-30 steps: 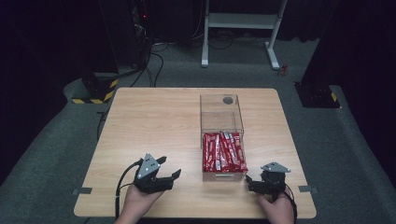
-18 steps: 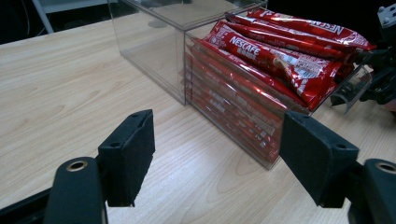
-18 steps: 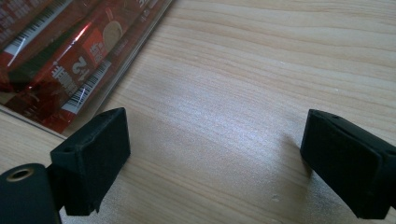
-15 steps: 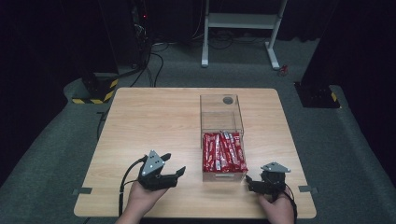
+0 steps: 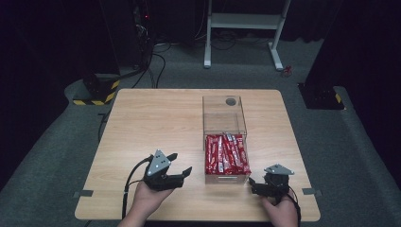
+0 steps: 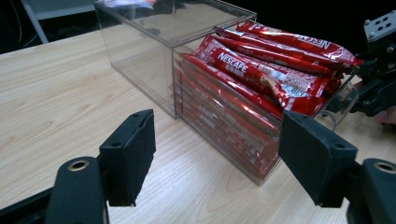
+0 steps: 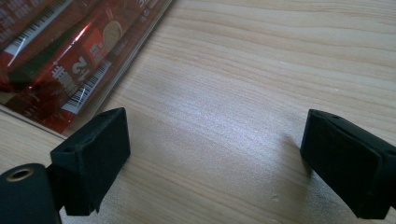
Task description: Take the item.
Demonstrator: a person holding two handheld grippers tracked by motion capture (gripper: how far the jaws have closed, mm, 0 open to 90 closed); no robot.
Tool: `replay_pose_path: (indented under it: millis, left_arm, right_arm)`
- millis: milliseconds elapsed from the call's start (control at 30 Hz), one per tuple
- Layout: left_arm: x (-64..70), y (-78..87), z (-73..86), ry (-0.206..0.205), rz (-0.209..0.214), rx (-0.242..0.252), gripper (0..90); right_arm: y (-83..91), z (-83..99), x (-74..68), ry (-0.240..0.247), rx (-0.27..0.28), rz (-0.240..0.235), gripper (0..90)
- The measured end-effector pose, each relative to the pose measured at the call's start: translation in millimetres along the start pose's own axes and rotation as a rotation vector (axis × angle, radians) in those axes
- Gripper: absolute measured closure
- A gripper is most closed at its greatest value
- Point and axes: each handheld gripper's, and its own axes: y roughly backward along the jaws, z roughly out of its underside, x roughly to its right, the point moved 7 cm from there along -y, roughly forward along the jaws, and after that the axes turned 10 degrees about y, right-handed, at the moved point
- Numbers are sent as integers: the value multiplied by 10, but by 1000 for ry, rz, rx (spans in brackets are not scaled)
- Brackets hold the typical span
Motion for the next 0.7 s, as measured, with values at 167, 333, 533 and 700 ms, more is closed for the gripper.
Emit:
replay_pose_path:
  millis: [167,333,533,700]
  left_arm:
    - [40,-31,-24,-3,8,0,281]
    - [71,-53,-56,-10,13,-1,284]
    - [126,-103,-91,-20,21,-7,286]
    - [150,-136,-101,-24,28,-15,286]
  right_arm:
    - [0,0,0,0,0,0,80]
    - [0,0,0,0,0,0,80]
    - [0,0,0,0,0,0,80]
    - [0,0,0,0,0,0,80]
